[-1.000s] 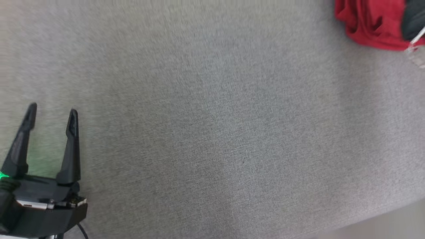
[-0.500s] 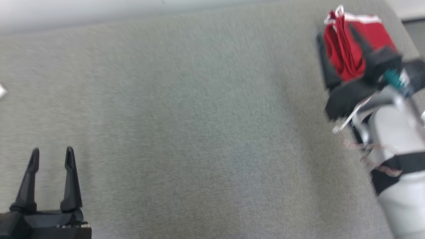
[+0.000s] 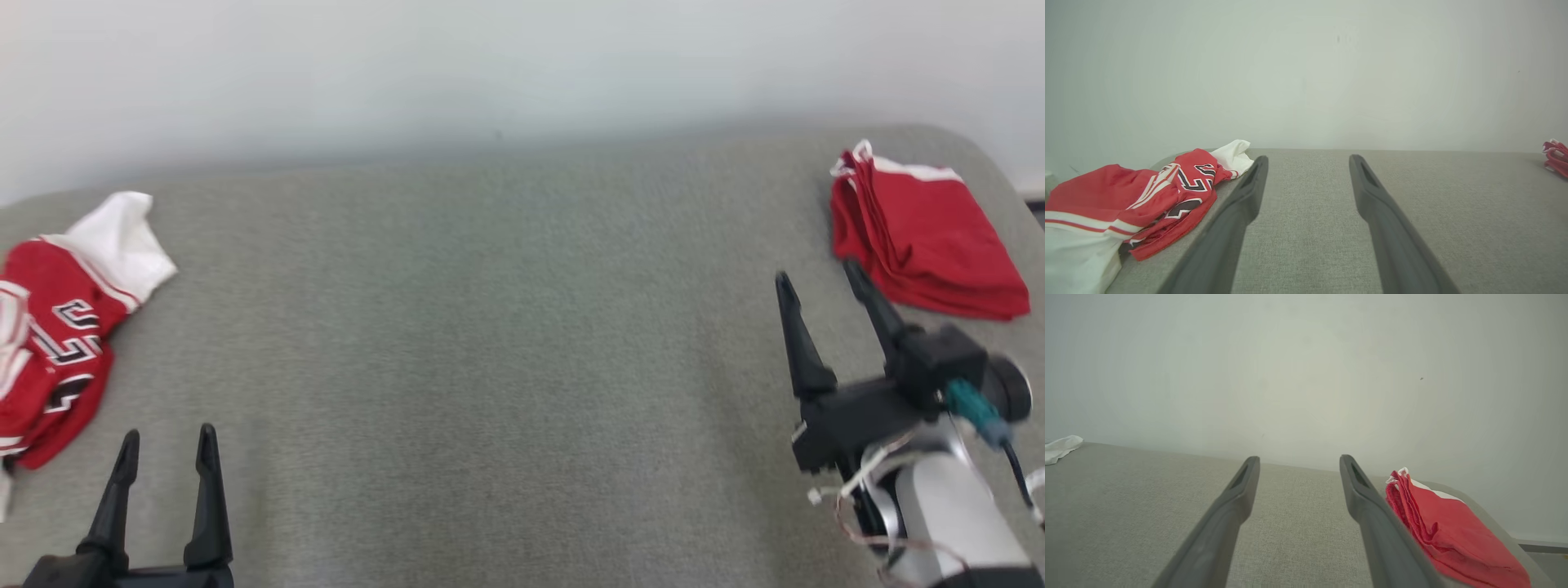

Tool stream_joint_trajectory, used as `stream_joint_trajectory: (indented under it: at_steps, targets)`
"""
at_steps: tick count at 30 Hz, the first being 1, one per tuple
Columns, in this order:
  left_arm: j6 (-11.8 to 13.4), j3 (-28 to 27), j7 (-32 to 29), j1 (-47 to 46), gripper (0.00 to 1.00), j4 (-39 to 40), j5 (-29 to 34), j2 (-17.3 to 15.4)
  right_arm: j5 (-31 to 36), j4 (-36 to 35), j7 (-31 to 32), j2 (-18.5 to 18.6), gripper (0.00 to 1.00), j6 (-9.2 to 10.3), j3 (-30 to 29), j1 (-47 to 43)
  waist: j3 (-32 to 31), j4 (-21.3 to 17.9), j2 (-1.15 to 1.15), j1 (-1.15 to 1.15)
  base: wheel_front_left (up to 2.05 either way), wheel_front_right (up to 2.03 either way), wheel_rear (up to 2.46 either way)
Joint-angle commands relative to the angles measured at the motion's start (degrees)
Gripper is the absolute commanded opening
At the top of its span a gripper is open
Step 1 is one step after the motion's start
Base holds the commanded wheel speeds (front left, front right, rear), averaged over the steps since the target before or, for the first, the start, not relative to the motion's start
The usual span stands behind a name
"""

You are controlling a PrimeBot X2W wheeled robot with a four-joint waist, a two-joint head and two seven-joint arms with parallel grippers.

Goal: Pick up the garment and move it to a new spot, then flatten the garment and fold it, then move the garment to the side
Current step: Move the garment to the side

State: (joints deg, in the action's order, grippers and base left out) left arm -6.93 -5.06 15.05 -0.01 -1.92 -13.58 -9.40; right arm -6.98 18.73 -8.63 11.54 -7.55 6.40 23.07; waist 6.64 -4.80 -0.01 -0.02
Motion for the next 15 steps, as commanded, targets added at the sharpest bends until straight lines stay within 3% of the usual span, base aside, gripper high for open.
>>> stream_joint_trajectory:
  at_steps: [1, 15]
  targets:
    - [-0.1, -0.3, 0.2, 1.1, 1.00, -0.4, 0.4, 0.3, -0.1, -1.3, -0.3, -0.7, 1.00, 0.14, -0.9, -2.3, -3.6, 3.3, 0.01, 0.02, 0.00, 0.00, 0.00]
    - [-0.6, 0.6, 0.2, 2.1, 1.00, -3.6, 1.5, 1.2, 1.7, -11.7, -1.1, -5.9, 1.00, 0.14, -7.3, -17.4, -6.5, 5.9, 0.01, 0.02, 0.00, 0.00, 0.00]
